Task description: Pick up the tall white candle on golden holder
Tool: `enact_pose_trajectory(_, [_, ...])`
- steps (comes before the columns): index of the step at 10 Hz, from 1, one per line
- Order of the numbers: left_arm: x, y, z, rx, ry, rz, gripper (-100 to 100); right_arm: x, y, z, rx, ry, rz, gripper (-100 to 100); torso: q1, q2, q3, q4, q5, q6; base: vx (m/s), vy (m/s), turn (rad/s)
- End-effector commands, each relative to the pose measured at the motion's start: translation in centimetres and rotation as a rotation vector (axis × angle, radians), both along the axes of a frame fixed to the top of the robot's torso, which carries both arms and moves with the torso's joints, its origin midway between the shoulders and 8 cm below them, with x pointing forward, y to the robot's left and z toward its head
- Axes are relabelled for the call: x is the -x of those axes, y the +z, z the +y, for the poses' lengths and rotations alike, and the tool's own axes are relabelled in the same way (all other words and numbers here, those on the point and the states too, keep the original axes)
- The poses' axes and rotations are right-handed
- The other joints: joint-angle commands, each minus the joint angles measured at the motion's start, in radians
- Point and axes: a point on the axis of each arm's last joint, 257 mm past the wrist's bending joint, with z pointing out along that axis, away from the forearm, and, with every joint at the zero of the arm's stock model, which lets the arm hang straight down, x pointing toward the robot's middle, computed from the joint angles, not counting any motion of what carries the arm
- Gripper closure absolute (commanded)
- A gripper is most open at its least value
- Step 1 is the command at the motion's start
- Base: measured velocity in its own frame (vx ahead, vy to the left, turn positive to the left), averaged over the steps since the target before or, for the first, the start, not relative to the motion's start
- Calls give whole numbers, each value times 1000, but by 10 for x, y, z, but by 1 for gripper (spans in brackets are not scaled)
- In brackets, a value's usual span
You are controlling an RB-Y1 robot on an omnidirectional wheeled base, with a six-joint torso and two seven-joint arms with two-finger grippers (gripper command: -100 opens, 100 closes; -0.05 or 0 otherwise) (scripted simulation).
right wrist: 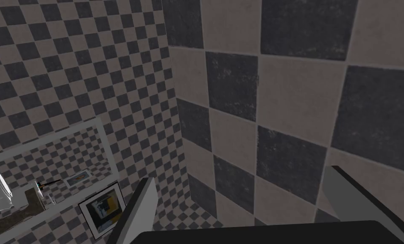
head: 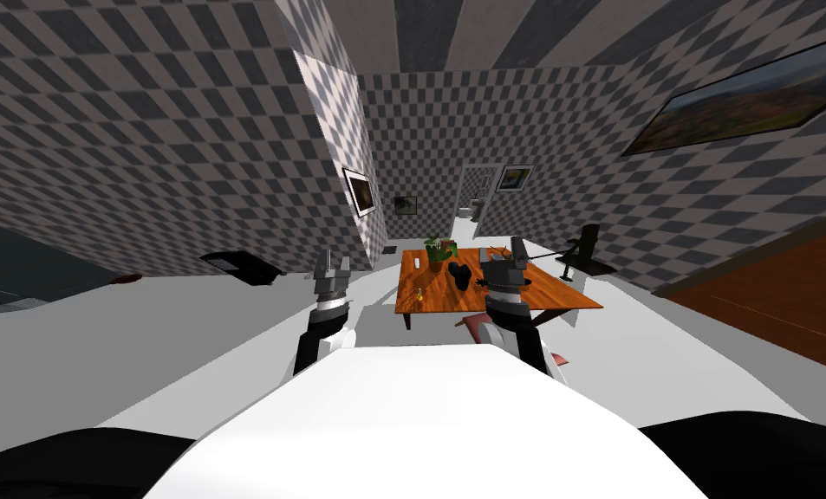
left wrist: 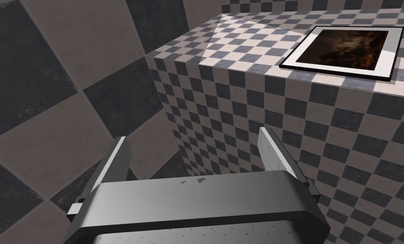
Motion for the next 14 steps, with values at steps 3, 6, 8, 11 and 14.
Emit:
enact_pose_trajectory(3, [0,0,0,0,0,0,0,-15,-25,-4,29,39,74,-100,5,1,0,0,1,0,-5,78,-6])
enact_pose_trajectory(6, [0,0,0,0,0,0,0,-34,-66,-26,3,56,180,-100,10,0,0,0,2,0,-4,160,-10])
enact_pose_trajectory(8, [0,0,0,0,0,0,0,-46,-100,-50,-38,50,264,-100,15,1,0,0,3,0,-12,240,-12])
enact_pose_trajectory(11, [0,0,0,0,0,0,0,-55,-136,-80,-112,37,344,-100,9,0,0,0,2,0,-9,148,-4])
enact_pose_trajectory(14, [0,0,0,0,0,0,0,-60,-179,-117,-205,9,433,-100,16,-1,0,0,4,0,1,218,-12])
